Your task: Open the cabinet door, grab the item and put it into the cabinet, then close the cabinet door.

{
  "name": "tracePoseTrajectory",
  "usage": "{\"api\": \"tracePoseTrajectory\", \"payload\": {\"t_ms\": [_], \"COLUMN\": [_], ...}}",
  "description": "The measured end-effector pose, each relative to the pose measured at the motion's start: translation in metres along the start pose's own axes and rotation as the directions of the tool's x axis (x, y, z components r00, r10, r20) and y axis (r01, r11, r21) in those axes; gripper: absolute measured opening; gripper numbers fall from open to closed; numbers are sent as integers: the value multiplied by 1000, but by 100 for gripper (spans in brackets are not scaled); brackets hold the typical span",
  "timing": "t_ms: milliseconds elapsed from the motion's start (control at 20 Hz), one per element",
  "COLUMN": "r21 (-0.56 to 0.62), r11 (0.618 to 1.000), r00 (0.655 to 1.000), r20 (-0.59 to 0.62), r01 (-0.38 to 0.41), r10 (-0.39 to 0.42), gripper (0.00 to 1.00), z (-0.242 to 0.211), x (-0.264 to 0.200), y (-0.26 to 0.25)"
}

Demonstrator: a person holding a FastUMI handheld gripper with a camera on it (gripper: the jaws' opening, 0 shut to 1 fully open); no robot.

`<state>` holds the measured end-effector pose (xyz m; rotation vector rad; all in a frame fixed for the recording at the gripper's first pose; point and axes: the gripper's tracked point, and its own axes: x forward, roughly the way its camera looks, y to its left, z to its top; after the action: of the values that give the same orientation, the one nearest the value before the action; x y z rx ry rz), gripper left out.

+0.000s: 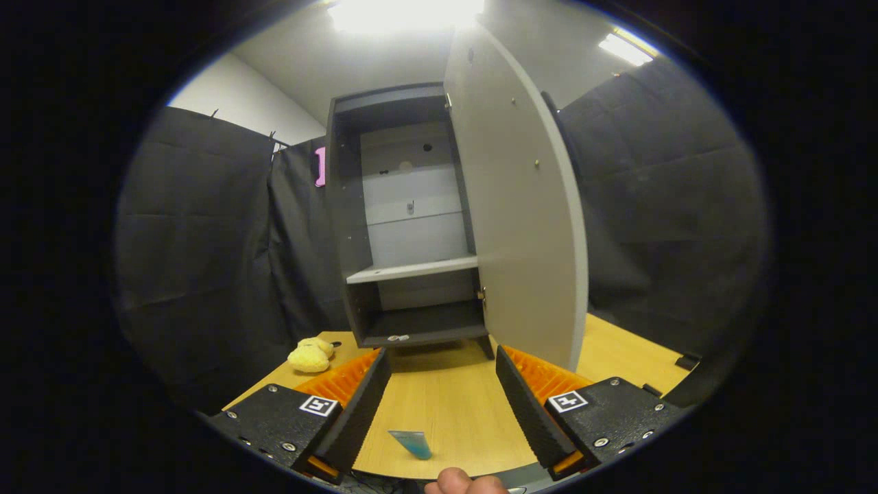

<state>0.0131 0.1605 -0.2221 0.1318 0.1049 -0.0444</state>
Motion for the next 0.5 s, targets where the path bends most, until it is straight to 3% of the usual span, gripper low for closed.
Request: {"api": "tracePoseTrajectory", "payload": {"t_ms": [250, 500], "r21": [-41, -59], "r11": [999, 998], "r00": [996, 993], "r20": [-84, -114], "r01": [3, 36], "r10": [-6, -43], "gripper": [96, 96], "z": [-101, -139], "x": [51, 71], "y": [34, 33]}}
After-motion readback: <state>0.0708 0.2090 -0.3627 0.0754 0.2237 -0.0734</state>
